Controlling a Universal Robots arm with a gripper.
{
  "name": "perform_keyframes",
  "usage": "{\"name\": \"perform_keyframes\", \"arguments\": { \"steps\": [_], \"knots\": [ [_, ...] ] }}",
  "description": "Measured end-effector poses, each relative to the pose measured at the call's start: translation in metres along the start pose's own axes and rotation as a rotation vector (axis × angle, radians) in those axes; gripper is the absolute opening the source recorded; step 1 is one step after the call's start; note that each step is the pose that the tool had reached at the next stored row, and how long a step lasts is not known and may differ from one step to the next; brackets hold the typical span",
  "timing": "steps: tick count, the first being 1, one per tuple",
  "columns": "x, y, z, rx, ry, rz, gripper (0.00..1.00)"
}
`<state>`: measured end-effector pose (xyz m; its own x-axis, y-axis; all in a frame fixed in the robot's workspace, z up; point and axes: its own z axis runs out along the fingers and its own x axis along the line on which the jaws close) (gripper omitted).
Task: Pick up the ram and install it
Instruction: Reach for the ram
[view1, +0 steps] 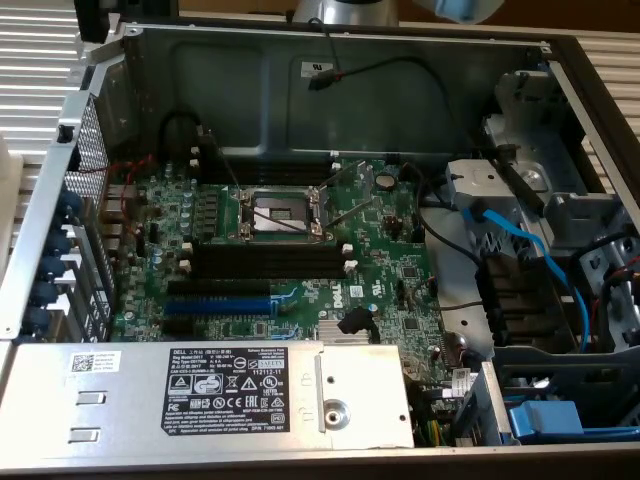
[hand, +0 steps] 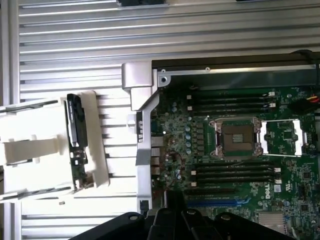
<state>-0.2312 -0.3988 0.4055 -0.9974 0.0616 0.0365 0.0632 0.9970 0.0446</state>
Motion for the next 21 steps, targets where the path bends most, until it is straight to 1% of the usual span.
{"name": "perform_keyframes", "arguments": {
  "steps": [4,10,11,12,17,19,21],
  "knots": [
    [0.037,-0.0023,0.0013,-0.0001,-0.0001,0.000,0.11],
    [0.080,-0.0051,0.0025,0.0003,0.0004,-0.011,0.11],
    [0.084,-0.0053,0.0026,0.0004,0.0005,-0.013,0.11],
    [0.085,-0.0054,0.0027,0.0009,0.0005,-0.014,0.11],
    [0.085,-0.0054,0.0027,0.0015,0.0005,-0.014,0.11],
    [0.091,-0.0058,0.0028,0.0016,0.0007,-0.016,0.11],
    [0.102,-0.0065,0.0032,0.0016,0.0007,-0.020,0.11]
  ]
}}
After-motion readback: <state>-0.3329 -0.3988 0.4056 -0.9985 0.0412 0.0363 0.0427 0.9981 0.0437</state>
